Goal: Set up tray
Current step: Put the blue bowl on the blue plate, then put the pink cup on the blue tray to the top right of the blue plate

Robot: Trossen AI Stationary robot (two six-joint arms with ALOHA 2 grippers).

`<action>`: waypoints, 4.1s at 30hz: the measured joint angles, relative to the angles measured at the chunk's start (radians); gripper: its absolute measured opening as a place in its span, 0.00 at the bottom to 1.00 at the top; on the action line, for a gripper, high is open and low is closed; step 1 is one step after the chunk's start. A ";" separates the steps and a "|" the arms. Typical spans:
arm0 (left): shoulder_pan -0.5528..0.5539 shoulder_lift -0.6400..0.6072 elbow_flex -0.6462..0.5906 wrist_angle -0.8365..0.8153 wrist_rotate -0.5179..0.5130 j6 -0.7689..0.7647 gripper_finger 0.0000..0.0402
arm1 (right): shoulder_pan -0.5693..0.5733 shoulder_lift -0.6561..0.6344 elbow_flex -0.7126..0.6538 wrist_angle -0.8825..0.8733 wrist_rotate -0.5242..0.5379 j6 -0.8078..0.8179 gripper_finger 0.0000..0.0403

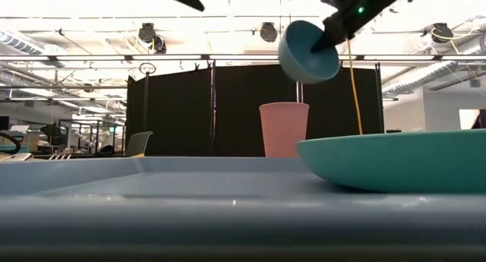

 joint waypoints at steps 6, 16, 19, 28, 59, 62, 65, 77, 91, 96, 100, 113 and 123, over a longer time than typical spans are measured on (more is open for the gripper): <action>0.013 -0.300 -0.458 0.409 0.166 -0.064 0.01 | 0.023 0.000 0.133 -0.251 -0.006 0.024 0.00; 0.009 -0.436 -0.901 0.754 0.219 -0.173 0.03 | 0.106 0.033 0.343 -0.819 -0.069 0.217 0.00; 0.002 -0.428 -0.964 0.846 0.216 -0.182 0.07 | 0.185 0.062 0.350 -0.886 -0.128 0.309 0.00; -0.003 -0.428 -0.996 0.891 0.199 -0.234 0.11 | 0.480 0.205 0.350 -1.002 -0.164 0.555 0.00; -0.003 -0.428 -0.996 0.969 0.196 -0.191 0.12 | 0.803 0.685 0.348 -0.763 -0.476 0.759 0.00; -0.003 -0.428 -0.996 0.969 0.197 -0.191 0.12 | 0.803 0.698 0.348 -0.749 -0.475 0.768 0.00; -0.003 -0.428 -0.996 0.969 0.197 -0.192 0.12 | 0.803 0.707 0.339 -0.746 -0.471 0.773 0.00; -0.003 -0.428 -0.996 0.969 0.200 -0.194 0.12 | 0.802 0.705 0.245 -0.680 -0.480 0.787 0.00; -0.003 -0.428 -0.996 0.968 0.202 -0.224 0.12 | 0.796 0.709 0.235 -0.662 -0.466 0.805 0.10; -0.003 -0.428 -0.996 0.968 0.202 -0.220 0.12 | 0.788 0.694 0.235 -0.663 -0.466 0.805 0.17; -0.003 -0.428 -0.996 0.968 0.202 -0.220 0.12 | 0.788 0.662 0.235 -0.658 -0.466 0.802 0.22; -0.003 -0.428 -0.996 0.965 0.202 -0.224 0.12 | 0.781 0.404 0.235 -0.664 -0.438 0.749 0.34; -0.003 -0.427 -0.996 0.964 0.199 -0.220 0.12 | 0.791 -0.020 0.095 -0.320 -0.180 0.436 0.04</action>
